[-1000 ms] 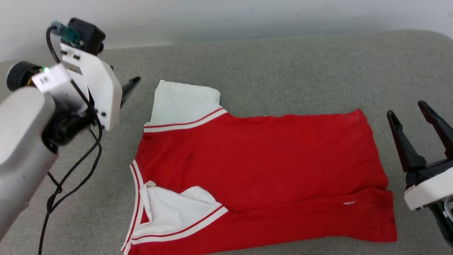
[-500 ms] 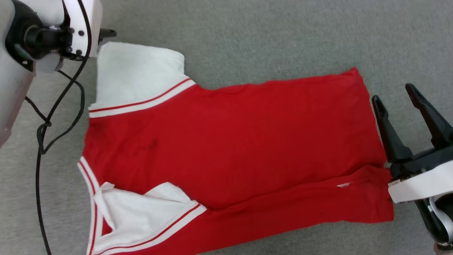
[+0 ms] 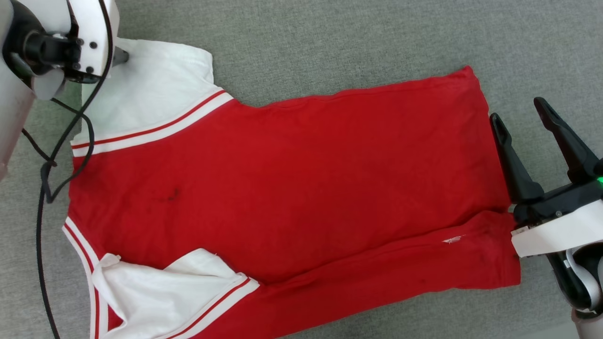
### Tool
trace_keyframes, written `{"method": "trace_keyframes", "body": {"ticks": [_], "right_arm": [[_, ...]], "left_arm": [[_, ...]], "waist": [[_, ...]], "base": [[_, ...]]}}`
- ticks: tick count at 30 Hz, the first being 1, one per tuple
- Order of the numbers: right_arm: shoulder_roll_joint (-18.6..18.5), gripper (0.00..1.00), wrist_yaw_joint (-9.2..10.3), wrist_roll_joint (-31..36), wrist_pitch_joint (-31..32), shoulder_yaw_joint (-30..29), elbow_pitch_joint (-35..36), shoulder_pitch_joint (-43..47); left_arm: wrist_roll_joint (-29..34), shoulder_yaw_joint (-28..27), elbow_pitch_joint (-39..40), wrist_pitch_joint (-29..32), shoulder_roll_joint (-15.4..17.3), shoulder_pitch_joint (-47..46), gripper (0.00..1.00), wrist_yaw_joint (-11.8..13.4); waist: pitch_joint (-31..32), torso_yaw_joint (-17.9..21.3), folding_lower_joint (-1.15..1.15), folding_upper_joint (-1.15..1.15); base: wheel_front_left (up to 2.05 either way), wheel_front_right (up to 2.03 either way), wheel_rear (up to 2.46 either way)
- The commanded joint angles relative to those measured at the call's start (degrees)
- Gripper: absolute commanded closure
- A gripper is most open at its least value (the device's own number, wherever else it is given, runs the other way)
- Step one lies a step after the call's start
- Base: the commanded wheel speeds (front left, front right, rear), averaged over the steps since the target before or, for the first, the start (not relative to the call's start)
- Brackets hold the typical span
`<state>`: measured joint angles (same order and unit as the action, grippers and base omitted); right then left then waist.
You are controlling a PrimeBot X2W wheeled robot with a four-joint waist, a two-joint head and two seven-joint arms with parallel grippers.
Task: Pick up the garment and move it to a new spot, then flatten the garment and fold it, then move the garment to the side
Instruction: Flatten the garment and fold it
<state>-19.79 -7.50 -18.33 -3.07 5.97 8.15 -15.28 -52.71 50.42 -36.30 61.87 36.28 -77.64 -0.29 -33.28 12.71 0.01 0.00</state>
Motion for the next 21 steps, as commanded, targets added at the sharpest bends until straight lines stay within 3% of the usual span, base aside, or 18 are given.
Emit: {"method": "trace_keyframes", "body": {"ticks": [1, 2, 7, 11, 21], "right_arm": [[-0.2, 0.00, 0.02, -0.3, -0.2, -0.2, -0.2, -0.9], [-0.5, 0.00, 0.03, -0.3, -0.1, -0.3, -0.2, -1.2], [-3.1, 0.00, 0.03, -0.4, 1.6, -1.0, -0.2, -3.2], [-7.8, 0.00, 0.03, -0.8, 7.1, -0.3, -0.4, -6.6], [-23.5, 0.00, 0.03, -13.9, 34.7, 11.7, -5.2, -18.1]], "left_arm": [[-0.2, 1.4, -1.2, 1.1, -0.1, 3.7, 0.53, -0.2], [-0.5, 1.4, -1.3, 1.0, -0.2, 4.0, 1.00, -0.4], [-0.3, 1.1, -0.7, -1.5, -0.5, 3.7, 1.00, -1.7], [-0.5, 0.8, 0.5, -4.5, -1.3, 3.8, 1.00, -3.1], [-0.6, 2.8, 6.0, -8.3, -3.4, 5.7, 1.00, -5.9]], "waist": [[0.3, -0.2, -0.01, 0.00], [0.6, -0.4, -0.01, 0.00], [2.8, -1.7, -0.01, 0.00], [5.5, -3.1, -0.01, 0.00], [10.0, -8.1, -0.01, 0.00]], "base": [[0.00, 0.00, 0.00], [0.00, 0.00, 0.00], [0.00, 0.00, 0.00], [0.00, 0.00, 0.00], [0.00, 0.00, 0.00]]}}
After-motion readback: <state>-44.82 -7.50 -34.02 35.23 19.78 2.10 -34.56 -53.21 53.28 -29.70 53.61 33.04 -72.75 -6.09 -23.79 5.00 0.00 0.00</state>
